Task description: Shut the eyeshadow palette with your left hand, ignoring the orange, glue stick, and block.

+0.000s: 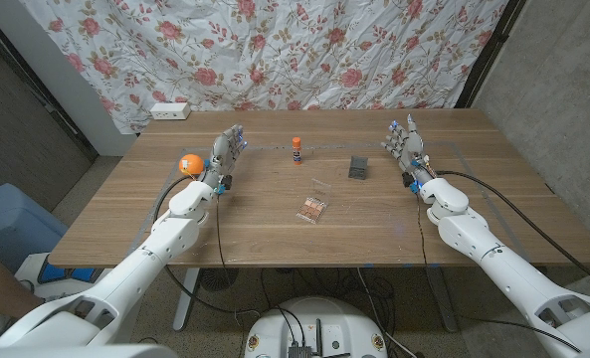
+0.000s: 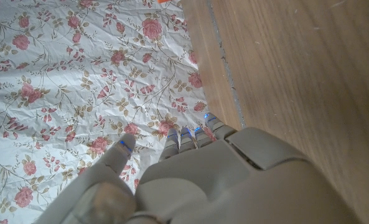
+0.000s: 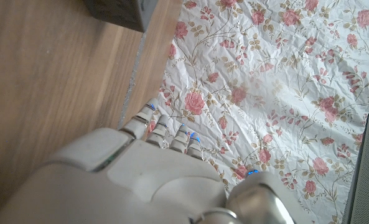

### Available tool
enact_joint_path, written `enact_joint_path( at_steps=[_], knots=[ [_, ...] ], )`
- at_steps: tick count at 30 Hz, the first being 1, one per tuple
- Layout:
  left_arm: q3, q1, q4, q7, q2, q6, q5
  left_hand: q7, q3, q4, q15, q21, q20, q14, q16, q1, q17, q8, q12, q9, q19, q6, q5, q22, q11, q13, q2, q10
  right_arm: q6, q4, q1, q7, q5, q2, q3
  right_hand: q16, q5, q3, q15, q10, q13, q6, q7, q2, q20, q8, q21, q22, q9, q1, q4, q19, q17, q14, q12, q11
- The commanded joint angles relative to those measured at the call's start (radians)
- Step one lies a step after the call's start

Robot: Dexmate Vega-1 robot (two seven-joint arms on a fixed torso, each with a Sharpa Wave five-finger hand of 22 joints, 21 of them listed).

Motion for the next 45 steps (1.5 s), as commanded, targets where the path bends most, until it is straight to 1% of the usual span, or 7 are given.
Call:
enact_joint_path(
  at_steps=[1,8,19,25,34,37,45],
  knots=[
    [-0.002,0.019,-0.033,0.027,0.012,0.003,0.014,0.009,0.009,0.003,-0.003,0.003,-0.018,-0.008,0.006,-0.002,0.005,0.005,0.005,0.005,0.002,0.002,0.007,0.001,0.0,0.002,0.116,-0.007,0.0,-0.001,-0.001,0.0,0.0,0.0,0.0,0.003,0.003,-0.001,-0.117,-0.002,0.001,-0.001,-0.007,0.098,0.0,0.005,0.005,0.002,0.005,0.0,0.005,0.004,0.004,-0.004,0.005,-0.008],
    [-0.011,0.048,-0.091,0.054,0.042,0.018,0.027,0.007,0.01,0.002,-0.004,0.001,-0.017,-0.006,0.005,-0.002,0.005,0.004,0.005,0.005,0.003,0.004,0.007,0.001,0.0,0.002,0.114,-0.005,0.0,-0.001,-0.001,0.0,0.0,0.0,0.0,0.003,0.003,-0.001,-0.119,-0.001,0.001,0.0,-0.009,0.099,0.0,0.005,0.005,0.002,0.005,0.0,0.005,0.004,0.004,-0.004,0.006,-0.007],
    [-0.012,0.094,-0.2,0.085,0.111,0.034,0.087,0.007,0.012,0.0,-0.005,-0.002,-0.016,-0.005,0.004,-0.001,0.004,0.005,0.007,0.004,0.005,0.008,0.006,0.001,-0.003,0.001,0.113,0.002,0.0,-0.001,0.0,0.0,0.0,0.0,0.0,0.003,0.003,-0.001,-0.119,-0.001,0.001,0.0,-0.008,0.098,0.0,0.005,0.005,0.002,0.005,0.0,0.005,0.004,0.004,-0.003,0.005,-0.007],
    [-0.015,0.127,-0.278,0.121,0.147,0.061,0.122,0.007,0.014,-0.003,-0.006,-0.004,-0.016,-0.004,0.003,0.001,0.003,0.005,0.007,0.004,0.005,0.01,0.006,0.001,-0.005,0.001,0.112,0.005,0.0,-0.001,-0.001,0.0,0.0,0.0,0.0,0.003,0.003,-0.001,-0.118,-0.001,0.001,0.0,-0.008,0.098,0.0,0.005,0.005,0.002,0.005,0.0,0.005,0.004,0.004,-0.004,0.005,-0.006],
    [-0.023,0.184,-0.4,0.18,0.201,0.095,0.193,0.007,0.015,-0.014,-0.007,-0.007,-0.017,-0.003,0.0,0.007,0.0,0.005,0.007,0.004,0.005,0.015,0.005,0.001,-0.007,0.001,0.11,0.008,0.0,-0.001,-0.001,0.0,0.0,0.0,0.0,0.003,0.003,-0.001,-0.119,-0.001,0.001,-0.001,-0.008,0.099,0.0,0.005,0.005,0.002,0.004,0.0,0.005,0.003,0.004,-0.003,0.005,-0.008],
    [-0.028,0.207,-0.437,0.196,0.21,0.112,0.197,0.006,0.015,-0.02,-0.009,-0.009,-0.017,-0.002,0.0,0.01,-0.001,0.006,0.008,0.004,0.006,0.019,0.004,0.001,-0.007,0.001,0.107,0.012,0.0,-0.001,0.0,0.0,0.0,0.0,0.0,0.003,0.003,-0.001,-0.12,-0.002,0.001,0.0,-0.008,0.099,0.0,0.005,0.005,0.002,0.004,0.0,0.005,0.003,0.004,-0.004,0.005,-0.007],
    [-0.025,0.229,-0.496,0.222,0.245,0.132,0.272,0.005,0.015,-0.042,-0.012,-0.012,-0.018,0.008,0.0,0.022,-0.003,0.01,0.011,0.004,0.011,0.038,0.002,0.0,-0.011,0.001,0.103,0.029,0.0,0.0,0.0,0.001,0.0,0.0,0.0,0.003,0.003,-0.001,-0.117,-0.003,0.001,0.0,-0.008,0.099,0.0,0.005,0.005,0.002,0.005,0.0,0.005,0.004,0.004,-0.003,0.004,-0.009]
  ],
)
